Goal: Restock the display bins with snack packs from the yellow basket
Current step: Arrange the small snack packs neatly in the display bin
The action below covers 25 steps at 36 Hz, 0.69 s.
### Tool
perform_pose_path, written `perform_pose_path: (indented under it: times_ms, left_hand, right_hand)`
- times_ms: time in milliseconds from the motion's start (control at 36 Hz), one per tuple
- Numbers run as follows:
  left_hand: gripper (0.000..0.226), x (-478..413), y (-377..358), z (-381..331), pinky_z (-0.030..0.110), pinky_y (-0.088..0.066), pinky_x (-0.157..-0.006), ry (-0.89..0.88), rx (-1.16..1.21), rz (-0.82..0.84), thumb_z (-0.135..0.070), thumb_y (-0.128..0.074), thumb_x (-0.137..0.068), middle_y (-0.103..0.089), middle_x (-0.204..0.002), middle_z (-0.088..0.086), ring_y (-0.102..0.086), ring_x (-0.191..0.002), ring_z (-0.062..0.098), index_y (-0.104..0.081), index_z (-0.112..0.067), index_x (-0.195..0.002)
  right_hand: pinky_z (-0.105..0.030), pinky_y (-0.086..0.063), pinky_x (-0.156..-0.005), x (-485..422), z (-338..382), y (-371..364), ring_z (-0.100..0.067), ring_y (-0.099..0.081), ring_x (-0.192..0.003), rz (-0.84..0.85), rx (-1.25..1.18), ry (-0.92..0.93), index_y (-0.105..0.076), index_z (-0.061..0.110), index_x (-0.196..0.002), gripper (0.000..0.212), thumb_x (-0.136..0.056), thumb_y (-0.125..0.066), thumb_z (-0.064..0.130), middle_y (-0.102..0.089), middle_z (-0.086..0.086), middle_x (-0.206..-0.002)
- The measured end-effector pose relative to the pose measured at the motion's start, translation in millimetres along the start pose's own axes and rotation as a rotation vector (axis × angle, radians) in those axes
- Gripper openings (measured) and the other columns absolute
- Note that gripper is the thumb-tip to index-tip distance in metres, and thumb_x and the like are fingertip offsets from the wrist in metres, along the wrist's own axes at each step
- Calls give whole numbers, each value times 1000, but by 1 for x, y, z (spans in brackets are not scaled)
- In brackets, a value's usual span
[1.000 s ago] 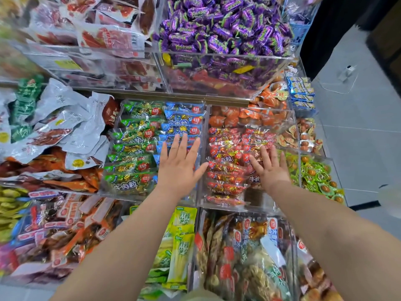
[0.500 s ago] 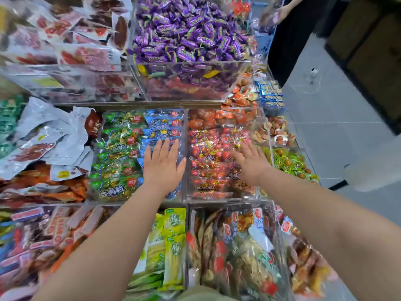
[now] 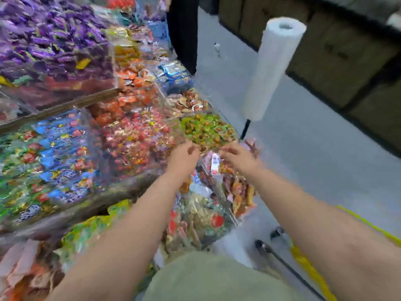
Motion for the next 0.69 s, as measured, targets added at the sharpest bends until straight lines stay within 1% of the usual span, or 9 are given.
perform_pose_path:
  times_ms: [83, 167, 194, 250, 306, 417, 500, 611, 694]
  left_hand:
    - [16, 26, -95, -3, 27, -36, -66, 64, -18, 273, -16, -51, -95, -62, -85, 7, -56, -81, 19, -67, -13, -91]
    - [20, 70, -179, 7, 33, -50, -77, 155, -74, 529, -16, -48, -97, -65, -94, 17, -66, -89, 29, -64, -6, -90]
    - [20, 88, -202, 10, 33, -53, -75, 184, -60, 605, -16, -48, -98, -62, -88, 18, -66, -82, 27, -60, -8, -84]
    - [12, 123, -241, 17, 20, -48, -50, 249, -44, 717, -11, -47, -99, -53, -75, 13, -58, -57, 17, -54, -7, -91]
    - [8, 154, -270, 26, 15, -36, -37, 291, -122, 784, -8, -44, -99, -49, -71, 7, -48, -53, 14, -51, -6, -101]
    - [11, 212, -318, 44, 23, -31, -57, 387, -289, 912, -14, -43, -99, -53, -73, 4, -48, -60, 16, -49, -14, -91]
    - [22, 244, -349, 47, 23, -27, -54, 405, -368, 958, -12, -42, -99, -51, -69, 5, -45, -55, 17, -44, -14, -77]
    - [30, 275, -387, 37, 22, -21, -54, 401, -391, 971, -4, -39, -98, -41, -64, 7, -36, -53, 16, -38, -15, -70]
    - [32, 287, -412, 21, 22, -28, -51, 337, -430, 1009, -1, -40, -97, -44, -65, 9, -40, -54, 17, -41, -12, -67]
  right_hand:
    - [-18, -39, -56, 43, -75, 64, -6, -50, -65, -130, 14, -170, -59, 18, -79, 15, -90, -57, 7, -56, 6, -70]
    - [-21, -30, -53, 105, -154, 114, -10, -46, -61, -178, -23, -346, -49, 20, -67, 31, -94, -47, 5, -49, -1, -65]
    - [-23, -30, -52, 131, -178, 132, -11, -45, -59, -226, -34, -404, -47, 20, -65, 33, -94, -45, 6, -47, -1, -62]
    - [-22, -28, -49, 186, -222, 166, -13, -43, -54, -336, -56, -516, -47, 18, -63, 32, -93, -45, 7, -45, -2, -58]
    - [-22, -28, -47, 241, -262, 190, -14, -42, -52, -415, -97, -612, -48, 17, -68, 27, -93, -45, 7, -46, -4, -59]
    - [-22, -27, -52, 346, -335, 209, -19, -43, -60, -495, -230, -844, -48, 14, -69, 26, -93, -41, 9, -48, -7, -67]
    - [-20, -26, -51, 407, -373, 215, -15, -42, -56, -534, -338, -947, -43, 16, -67, 29, -95, -39, 7, -44, -4, -66]
    - [-25, -45, -64, 461, -404, 220, -12, -53, -66, -550, -429, -1040, -49, 21, -73, 21, -92, -48, 14, -54, 1, -77]
    - [-23, -41, -60, 474, -408, 236, -14, -51, -67, -564, -437, -1028, -47, 22, -70, 25, -94, -46, 14, -51, 3, -74]
Point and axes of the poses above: each hand's wrist, its own x-axis away from the middle knuckle, its own y-axis out of the back of the hand, z = x × y, the point moved 10 cm from there along -x, towards the middle knuckle
